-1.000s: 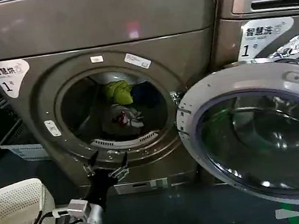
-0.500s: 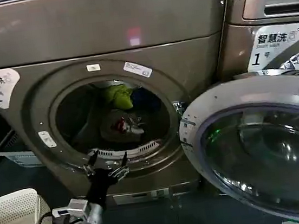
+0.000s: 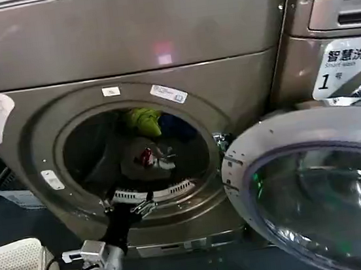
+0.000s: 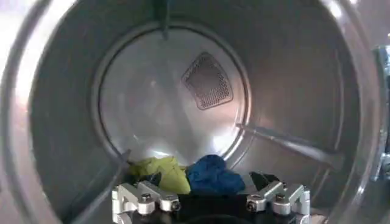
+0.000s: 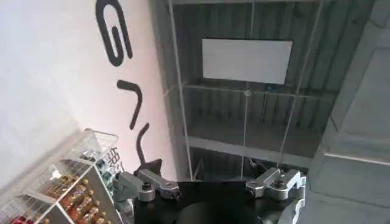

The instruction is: Grasp the clothes from the dryer.

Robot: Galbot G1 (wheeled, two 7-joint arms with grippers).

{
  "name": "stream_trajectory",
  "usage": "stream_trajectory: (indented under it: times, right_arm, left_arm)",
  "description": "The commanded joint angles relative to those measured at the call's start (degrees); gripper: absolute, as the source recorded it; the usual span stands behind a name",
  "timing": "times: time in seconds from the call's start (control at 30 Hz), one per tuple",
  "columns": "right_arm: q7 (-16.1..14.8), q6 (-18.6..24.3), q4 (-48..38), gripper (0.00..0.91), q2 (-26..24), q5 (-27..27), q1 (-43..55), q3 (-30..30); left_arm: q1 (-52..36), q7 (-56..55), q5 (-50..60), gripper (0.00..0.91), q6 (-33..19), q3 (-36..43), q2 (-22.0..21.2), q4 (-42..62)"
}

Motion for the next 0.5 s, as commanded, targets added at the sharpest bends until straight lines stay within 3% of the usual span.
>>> stream_trajectory:
  times: [0.03, 0.3, 0.5]
  right_arm:
    - [0.5, -0.4, 0.5, 0.907, 0.1, 0.2, -0.2, 0.0]
    - [0.3, -1.4, 1.1, 0.907, 0.4, -0.2, -1.2, 0.2]
    - [0.8, -3.2, 2.6, 0.907, 0.4, -1.5, -0.7, -0.3]
  left_arm:
    - [-0.1, 0.0, 0.0, 0.907, 0.0, 0.0, -0.1, 0.1]
    - [-4.4, -0.3, -1.3, 0.907, -2.0, -0.8, 0.7, 3.7]
    - [-14.8, -1.5, -3.3, 0.907, -4.9, 1.0, 1.0, 11.2]
